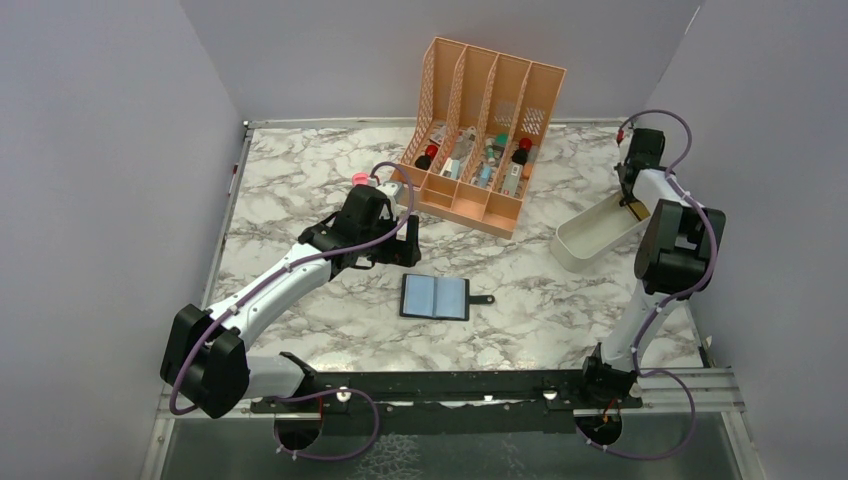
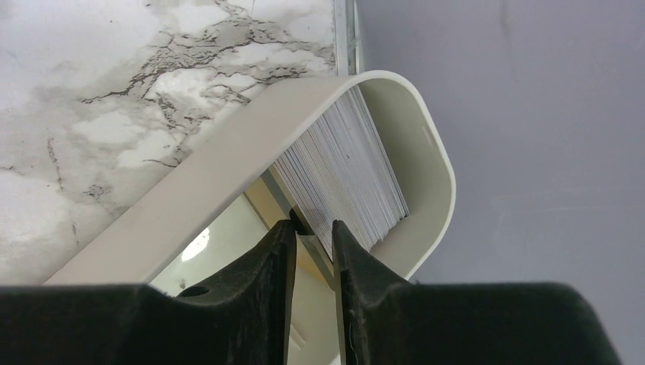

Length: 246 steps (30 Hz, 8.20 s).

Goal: Put the credit cards into the card holder
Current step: Pick up the credit card from the storage box, then insert the credit card into the card holder, then move the card holder to the center of the board.

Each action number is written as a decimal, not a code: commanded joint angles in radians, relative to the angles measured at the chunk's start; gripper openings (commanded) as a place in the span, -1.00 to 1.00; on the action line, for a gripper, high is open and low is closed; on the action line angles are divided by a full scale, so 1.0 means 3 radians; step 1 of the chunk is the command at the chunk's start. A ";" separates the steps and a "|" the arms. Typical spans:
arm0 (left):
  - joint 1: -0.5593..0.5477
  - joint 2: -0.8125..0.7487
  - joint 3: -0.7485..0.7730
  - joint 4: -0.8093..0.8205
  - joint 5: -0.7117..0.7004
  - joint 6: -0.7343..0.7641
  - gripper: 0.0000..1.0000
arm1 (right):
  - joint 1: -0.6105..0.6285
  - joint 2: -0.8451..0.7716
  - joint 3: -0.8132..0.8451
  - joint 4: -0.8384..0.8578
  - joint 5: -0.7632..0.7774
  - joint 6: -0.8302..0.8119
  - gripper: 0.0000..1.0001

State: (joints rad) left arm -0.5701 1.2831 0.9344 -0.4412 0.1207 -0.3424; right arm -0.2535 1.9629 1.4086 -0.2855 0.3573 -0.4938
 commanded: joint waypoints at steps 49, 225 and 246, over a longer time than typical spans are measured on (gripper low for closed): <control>0.0315 -0.0070 -0.0473 0.0502 0.1106 -0.0340 0.11 | 0.0910 -0.1688 0.0023 -0.1001 -0.1504 0.2064 -0.98; -0.0058 0.0241 -0.1594 0.2057 0.1180 -0.1398 0.27 | 0.2563 -0.2123 -0.3115 0.0937 -0.2044 0.3919 -0.19; -0.0206 0.0019 -0.1420 0.1881 0.1117 -0.1469 0.19 | 0.2563 -0.2678 -0.3012 0.0222 -0.1717 0.4097 0.19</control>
State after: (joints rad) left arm -0.6289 1.3094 0.4862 0.1619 0.4820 -0.8043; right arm 0.5133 1.2015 0.4862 -0.0933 -0.2600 0.6853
